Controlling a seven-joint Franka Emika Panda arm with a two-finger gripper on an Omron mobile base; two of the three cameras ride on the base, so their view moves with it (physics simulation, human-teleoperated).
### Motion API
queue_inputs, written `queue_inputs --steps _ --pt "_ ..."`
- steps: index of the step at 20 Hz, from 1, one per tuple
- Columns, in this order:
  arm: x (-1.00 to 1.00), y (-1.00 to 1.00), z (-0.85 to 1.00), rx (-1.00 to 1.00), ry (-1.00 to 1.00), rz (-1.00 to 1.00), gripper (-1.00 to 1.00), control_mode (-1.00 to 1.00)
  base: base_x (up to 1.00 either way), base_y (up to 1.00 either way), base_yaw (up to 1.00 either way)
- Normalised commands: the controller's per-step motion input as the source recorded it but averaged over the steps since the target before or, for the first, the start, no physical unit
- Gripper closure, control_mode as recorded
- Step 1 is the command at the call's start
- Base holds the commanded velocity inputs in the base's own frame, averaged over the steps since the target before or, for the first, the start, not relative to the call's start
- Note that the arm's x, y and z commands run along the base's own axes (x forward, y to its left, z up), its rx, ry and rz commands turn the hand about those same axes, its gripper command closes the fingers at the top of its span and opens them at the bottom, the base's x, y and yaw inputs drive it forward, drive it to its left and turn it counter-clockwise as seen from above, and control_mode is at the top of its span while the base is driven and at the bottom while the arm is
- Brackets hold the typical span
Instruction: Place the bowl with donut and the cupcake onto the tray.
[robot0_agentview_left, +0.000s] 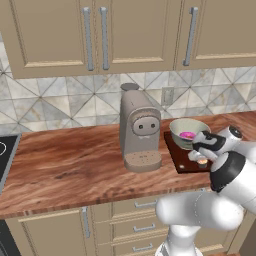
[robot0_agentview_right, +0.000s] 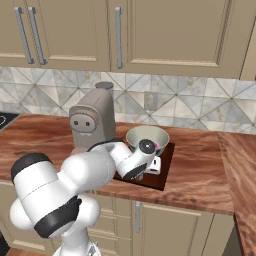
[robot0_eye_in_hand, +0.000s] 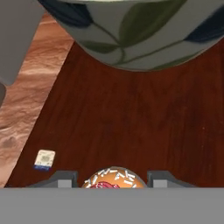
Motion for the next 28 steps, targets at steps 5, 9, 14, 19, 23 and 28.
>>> queue_inputs --steps 5,9,14,19,23,28 --pt "0.11 -0.09 -0.14 0.0 0.0 0.0 -1.0 -1.0 0.0 0.0 0.0" --pt "0.04 0.0 -0.02 0.0 0.0 0.0 -1.0 -1.0 0.0 0.0 0.0" --pt "0.01 0.0 0.0 0.0 0.0 0.0 -1.0 -1.0 0.0 0.0 0.0" --pt "0.0 -0.04 0.0 0.0 0.0 0.0 -1.0 -1.0 0.0 0.0 0.0" --pt "-0.05 -0.04 0.04 0.0 -0.02 0.0 -1.0 -1.0 0.0 0.0 0.0" --pt "-0.09 -0.06 0.19 0.0 -0.08 0.0 -1.0 -1.0 0.0 0.0 0.0"
